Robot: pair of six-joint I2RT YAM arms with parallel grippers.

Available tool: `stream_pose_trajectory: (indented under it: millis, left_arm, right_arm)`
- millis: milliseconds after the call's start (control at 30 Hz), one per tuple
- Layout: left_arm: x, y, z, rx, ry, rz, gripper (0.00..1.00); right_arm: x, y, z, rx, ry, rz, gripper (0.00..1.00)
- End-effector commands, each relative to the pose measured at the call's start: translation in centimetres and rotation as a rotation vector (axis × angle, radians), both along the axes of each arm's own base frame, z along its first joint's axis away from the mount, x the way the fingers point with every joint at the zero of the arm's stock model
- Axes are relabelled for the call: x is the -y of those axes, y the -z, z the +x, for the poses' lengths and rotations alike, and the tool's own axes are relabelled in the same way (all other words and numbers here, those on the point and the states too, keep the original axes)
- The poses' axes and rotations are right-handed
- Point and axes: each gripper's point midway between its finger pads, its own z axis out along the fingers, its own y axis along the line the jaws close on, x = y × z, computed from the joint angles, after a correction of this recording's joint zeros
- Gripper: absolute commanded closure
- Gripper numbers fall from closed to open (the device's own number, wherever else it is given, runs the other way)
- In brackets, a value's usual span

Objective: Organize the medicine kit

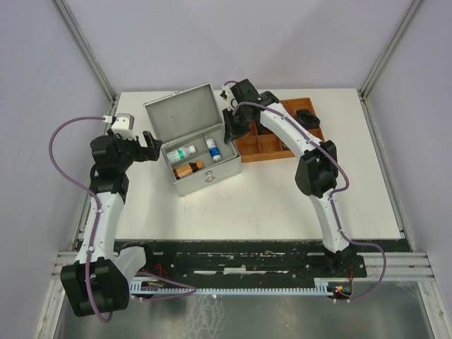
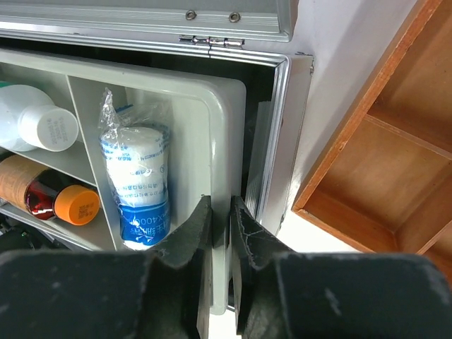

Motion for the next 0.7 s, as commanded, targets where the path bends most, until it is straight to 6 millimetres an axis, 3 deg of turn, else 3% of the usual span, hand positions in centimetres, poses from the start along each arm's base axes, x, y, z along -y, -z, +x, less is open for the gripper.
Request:
stream_pose_trajectory:
  millis: [0,533,667]
  left_arm:
    - [-0.3,-1.8,0.3,0.087,0.005,0.057,0.02]
    - [-0.4,-1.9,0.3,0.092,-0.001,0.067,0.02]
    - [-1.6,-2.1,0.5,0.095,-0.065,0.080,0.01]
  right_arm:
    - [-1.8,-3.7,0.4,0.083,-0.030,0.082,0.79]
    - [-0.8,-6.3,0.9,0.205,-0.045,0.029,0.53]
    - [-0.4,-7.6,1.1,0.255,-0.049,0.016,0.48]
